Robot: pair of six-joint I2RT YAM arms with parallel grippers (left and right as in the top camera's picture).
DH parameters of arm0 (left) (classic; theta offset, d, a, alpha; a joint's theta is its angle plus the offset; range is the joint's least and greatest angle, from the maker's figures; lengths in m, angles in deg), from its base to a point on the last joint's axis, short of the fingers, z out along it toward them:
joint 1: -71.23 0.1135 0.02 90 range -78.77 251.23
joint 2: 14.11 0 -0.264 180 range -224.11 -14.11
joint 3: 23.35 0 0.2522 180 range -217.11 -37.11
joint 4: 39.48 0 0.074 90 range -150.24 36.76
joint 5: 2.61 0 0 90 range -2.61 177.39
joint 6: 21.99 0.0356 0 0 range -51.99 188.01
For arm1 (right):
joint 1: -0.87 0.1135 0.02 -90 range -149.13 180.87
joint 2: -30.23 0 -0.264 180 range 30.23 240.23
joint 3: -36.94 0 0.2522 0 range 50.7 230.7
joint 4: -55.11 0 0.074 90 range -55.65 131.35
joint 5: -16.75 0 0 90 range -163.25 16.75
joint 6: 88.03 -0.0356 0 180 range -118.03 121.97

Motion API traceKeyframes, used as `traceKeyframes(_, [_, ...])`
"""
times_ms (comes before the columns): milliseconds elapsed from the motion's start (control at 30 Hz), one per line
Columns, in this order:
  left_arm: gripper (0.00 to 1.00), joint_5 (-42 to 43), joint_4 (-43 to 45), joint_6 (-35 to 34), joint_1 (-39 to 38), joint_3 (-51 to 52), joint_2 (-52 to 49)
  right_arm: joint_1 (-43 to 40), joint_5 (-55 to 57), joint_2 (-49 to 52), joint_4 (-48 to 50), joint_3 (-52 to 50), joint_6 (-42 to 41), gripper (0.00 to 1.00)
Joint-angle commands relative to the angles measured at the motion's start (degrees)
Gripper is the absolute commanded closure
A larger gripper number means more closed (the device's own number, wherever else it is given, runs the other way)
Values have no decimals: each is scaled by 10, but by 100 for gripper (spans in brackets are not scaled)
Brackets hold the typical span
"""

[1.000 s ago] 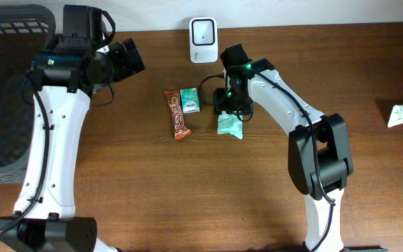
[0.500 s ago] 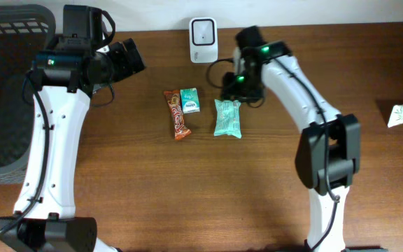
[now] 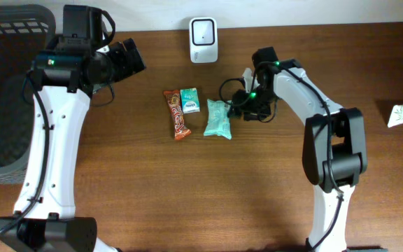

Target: Scan the item barcode

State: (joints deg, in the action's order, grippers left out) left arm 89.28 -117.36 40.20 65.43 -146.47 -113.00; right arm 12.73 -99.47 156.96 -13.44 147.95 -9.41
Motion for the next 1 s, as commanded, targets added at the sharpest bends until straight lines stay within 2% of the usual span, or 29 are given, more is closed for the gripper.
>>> traceKeyframes(0, [1, -2, -1, 12, 2, -3, 4, 3, -23, 3, 2, -3, 4, 50])
traceKeyframes(167, [1, -2, -1, 12, 2, -3, 4, -14, -109, 3, -8, 26, 4, 49])
traceKeyframes(333, [1, -2, -1, 12, 2, -3, 4, 1, -91, 3, -5, 21, 6, 49])
traceKeyframes(400, [1, -2, -1, 12, 2, -3, 4, 17, -46, 3, 22, 2, -22, 49])
traceKeyframes(533, [1, -2, -1, 12, 2, -3, 4, 45, -45, 3, 66, -28, -55, 50])
traceKeyframes(600, [1, -2, -1, 12, 2, -3, 4, 59, -35, 3, 90, -43, -70, 69])
traceKeyframes(667, [1, -2, -1, 12, 2, -3, 4, 67, 12, 3, 88, -40, -89, 91])
traceKeyframes(700, [1, -2, -1, 12, 2, -3, 4, 66, 26, 2, 78, -31, -89, 96])
traceKeyframes(800, [1, -2, -1, 12, 2, -3, 4, 65, 147, 0, -10, 44, -88, 96])
traceKeyframes(900, [1, -2, -1, 12, 2, -3, 4, 83, 398, 0, -127, 146, -94, 96])
traceKeyframes(967, [1, -2, -1, 12, 2, -3, 4, 93, 513, 1, -153, 154, -131, 96])
